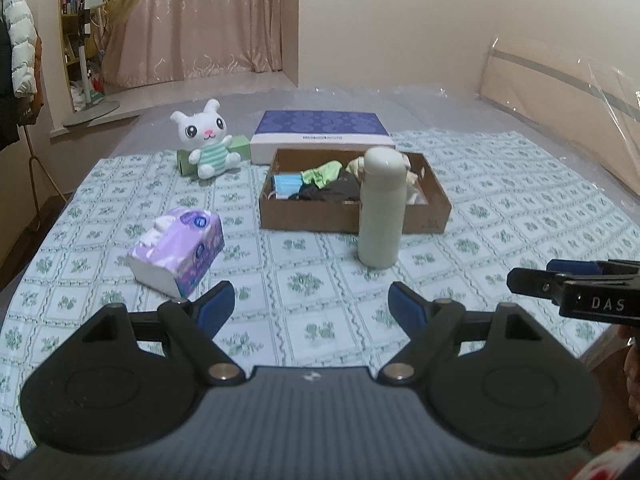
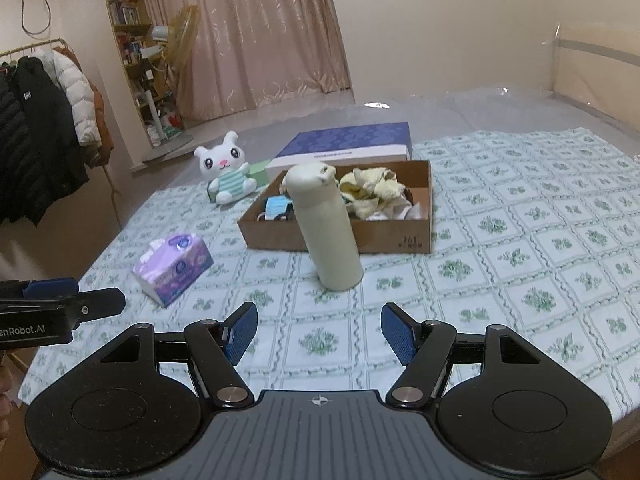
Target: Organize soft objects
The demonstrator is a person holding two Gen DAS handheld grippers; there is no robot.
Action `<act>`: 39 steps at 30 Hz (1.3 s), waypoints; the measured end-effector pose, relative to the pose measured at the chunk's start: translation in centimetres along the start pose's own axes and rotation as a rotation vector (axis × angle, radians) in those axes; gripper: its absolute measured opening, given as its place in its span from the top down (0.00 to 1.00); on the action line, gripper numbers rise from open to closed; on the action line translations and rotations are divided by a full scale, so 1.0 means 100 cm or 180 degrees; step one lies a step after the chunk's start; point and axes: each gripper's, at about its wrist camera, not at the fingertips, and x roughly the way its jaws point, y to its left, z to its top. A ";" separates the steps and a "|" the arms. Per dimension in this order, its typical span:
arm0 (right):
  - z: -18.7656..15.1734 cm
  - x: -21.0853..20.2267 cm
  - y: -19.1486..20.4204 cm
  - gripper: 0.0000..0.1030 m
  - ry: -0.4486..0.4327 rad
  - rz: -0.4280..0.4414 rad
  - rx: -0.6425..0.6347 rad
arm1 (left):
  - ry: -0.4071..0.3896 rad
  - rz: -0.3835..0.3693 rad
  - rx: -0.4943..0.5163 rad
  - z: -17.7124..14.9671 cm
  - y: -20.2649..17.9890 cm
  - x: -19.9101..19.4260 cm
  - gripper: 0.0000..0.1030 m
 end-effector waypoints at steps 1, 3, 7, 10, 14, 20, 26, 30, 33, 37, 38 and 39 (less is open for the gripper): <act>-0.003 -0.001 0.000 0.34 0.0027 -0.0014 -0.0004 | 0.0020 -0.0001 0.0001 -0.004 -0.001 -0.001 0.20; -0.009 -0.003 0.001 0.34 0.0086 -0.0025 0.0011 | 0.0064 -0.0003 0.0000 -0.009 -0.001 -0.003 0.20; -0.021 -0.009 0.003 0.34 0.0184 0.0008 0.0014 | 0.0144 0.0005 0.0025 -0.021 -0.004 -0.006 0.20; -0.030 -0.011 0.007 0.34 0.0243 0.0013 -0.0036 | 0.0190 -0.0007 0.0032 -0.027 -0.007 -0.008 0.20; -0.038 -0.014 0.011 0.34 0.0282 0.0030 -0.0059 | 0.0241 -0.0030 0.0076 -0.036 -0.012 -0.012 0.20; -0.042 -0.020 0.015 0.34 0.0297 0.0065 -0.0086 | 0.0298 -0.0034 0.0096 -0.046 -0.018 -0.014 0.20; -0.047 -0.021 0.016 0.34 0.0335 0.0086 -0.0112 | 0.0308 -0.0020 0.0099 -0.047 -0.019 -0.015 0.20; -0.050 -0.019 0.016 0.34 0.0357 0.0086 -0.0096 | 0.0298 -0.0033 0.0119 -0.048 -0.020 -0.016 0.20; -0.050 -0.020 0.015 0.34 0.0348 0.0085 -0.0083 | 0.0299 -0.0042 0.0125 -0.048 -0.021 -0.017 0.20; -0.049 -0.019 0.015 0.34 0.0347 0.0084 -0.0081 | 0.0313 -0.0039 0.0124 -0.047 -0.021 -0.016 0.20; -0.049 -0.019 0.014 0.34 0.0348 0.0086 -0.0081 | 0.0318 -0.0037 0.0123 -0.047 -0.021 -0.015 0.20; -0.049 -0.019 0.014 0.34 0.0352 0.0087 -0.0079 | 0.0321 -0.0038 0.0125 -0.047 -0.021 -0.014 0.20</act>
